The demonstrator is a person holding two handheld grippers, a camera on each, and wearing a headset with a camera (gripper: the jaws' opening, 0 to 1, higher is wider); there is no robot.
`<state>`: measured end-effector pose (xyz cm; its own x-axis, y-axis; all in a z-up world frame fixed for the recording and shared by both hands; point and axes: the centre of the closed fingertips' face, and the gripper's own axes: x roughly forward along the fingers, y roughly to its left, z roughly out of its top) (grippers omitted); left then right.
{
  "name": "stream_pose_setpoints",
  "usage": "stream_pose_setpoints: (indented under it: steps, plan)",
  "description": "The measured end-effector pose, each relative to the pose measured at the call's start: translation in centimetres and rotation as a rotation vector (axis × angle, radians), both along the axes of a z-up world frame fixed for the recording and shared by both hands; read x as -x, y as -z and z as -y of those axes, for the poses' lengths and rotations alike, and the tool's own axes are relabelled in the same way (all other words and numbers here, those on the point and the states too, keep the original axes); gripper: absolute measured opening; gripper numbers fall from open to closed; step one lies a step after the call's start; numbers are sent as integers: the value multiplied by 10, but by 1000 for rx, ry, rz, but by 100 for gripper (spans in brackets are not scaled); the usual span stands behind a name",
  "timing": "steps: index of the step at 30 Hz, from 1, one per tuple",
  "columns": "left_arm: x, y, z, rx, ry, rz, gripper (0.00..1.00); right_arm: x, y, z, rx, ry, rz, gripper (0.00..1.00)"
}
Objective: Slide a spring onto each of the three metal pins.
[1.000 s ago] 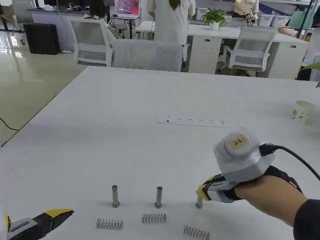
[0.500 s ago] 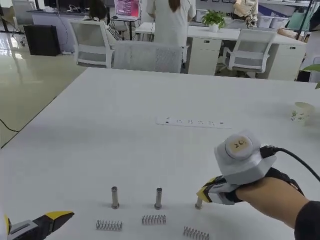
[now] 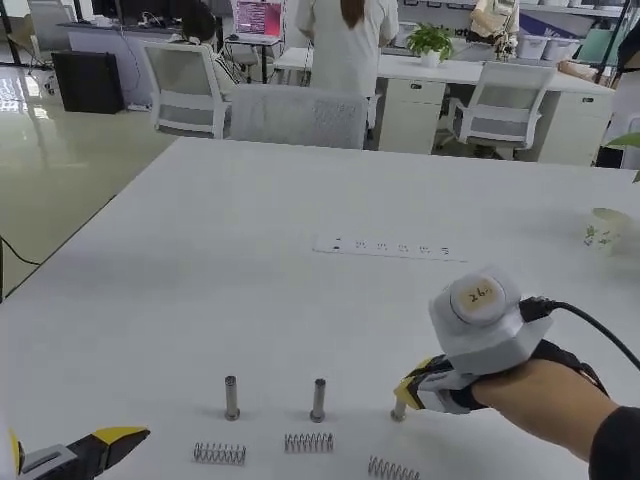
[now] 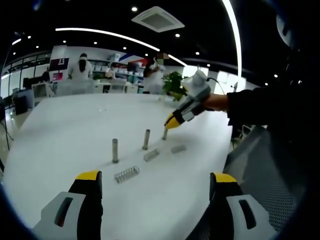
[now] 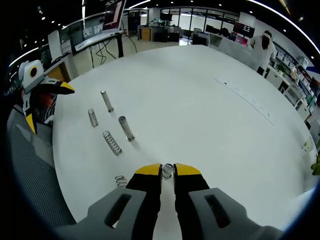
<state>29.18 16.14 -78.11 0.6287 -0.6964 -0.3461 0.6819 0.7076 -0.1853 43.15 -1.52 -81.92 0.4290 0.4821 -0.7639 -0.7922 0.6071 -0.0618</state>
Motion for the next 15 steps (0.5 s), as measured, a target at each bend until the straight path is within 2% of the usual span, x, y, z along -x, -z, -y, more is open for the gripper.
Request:
stream_pose_setpoints:
  steps: [15]
  plan:
    - [0,1,1,1,0,-4,85,0,3,4,-1,5,-2,10]
